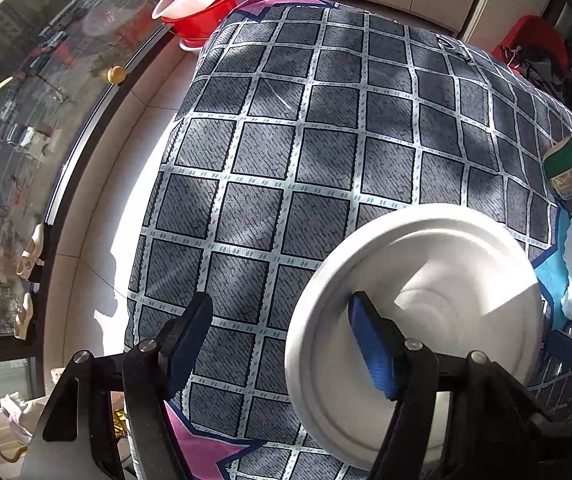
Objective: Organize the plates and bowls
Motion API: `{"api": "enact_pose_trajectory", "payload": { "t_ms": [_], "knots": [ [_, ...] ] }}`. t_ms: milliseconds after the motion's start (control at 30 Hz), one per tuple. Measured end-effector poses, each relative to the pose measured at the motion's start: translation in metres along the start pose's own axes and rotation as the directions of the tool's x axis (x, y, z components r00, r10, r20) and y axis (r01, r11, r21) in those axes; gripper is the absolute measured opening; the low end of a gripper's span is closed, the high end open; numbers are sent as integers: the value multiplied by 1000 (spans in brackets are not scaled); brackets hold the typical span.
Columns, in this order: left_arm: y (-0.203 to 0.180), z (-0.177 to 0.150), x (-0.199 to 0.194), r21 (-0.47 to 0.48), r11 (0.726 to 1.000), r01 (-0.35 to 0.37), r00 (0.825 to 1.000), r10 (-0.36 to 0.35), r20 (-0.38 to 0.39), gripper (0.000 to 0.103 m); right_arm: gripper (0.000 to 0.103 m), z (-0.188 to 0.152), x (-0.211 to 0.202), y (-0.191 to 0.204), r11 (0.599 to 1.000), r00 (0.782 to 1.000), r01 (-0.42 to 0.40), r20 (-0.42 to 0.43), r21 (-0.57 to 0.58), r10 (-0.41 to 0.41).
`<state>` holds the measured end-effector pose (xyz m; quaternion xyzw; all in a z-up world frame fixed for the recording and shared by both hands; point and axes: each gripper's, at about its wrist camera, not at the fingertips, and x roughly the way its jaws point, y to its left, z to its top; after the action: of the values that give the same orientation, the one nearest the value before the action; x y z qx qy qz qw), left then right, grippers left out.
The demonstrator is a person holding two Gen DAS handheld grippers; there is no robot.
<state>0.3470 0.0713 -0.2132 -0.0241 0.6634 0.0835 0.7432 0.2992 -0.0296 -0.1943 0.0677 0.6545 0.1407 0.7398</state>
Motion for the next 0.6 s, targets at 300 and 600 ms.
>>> {"api": "enact_pose_trajectory", "payload": {
  "t_ms": [300, 600],
  "knots": [
    [-30, -8, -2, 115, 993, 39, 999, -36, -27, 31, 24, -12, 11, 1, 993, 989, -118, -87, 24, 120],
    [-54, -77, -19, 155, 985, 78, 996, -71, -49, 31, 28, -70, -12, -33, 995, 990, -93, -105, 26, 96]
  ]
}}
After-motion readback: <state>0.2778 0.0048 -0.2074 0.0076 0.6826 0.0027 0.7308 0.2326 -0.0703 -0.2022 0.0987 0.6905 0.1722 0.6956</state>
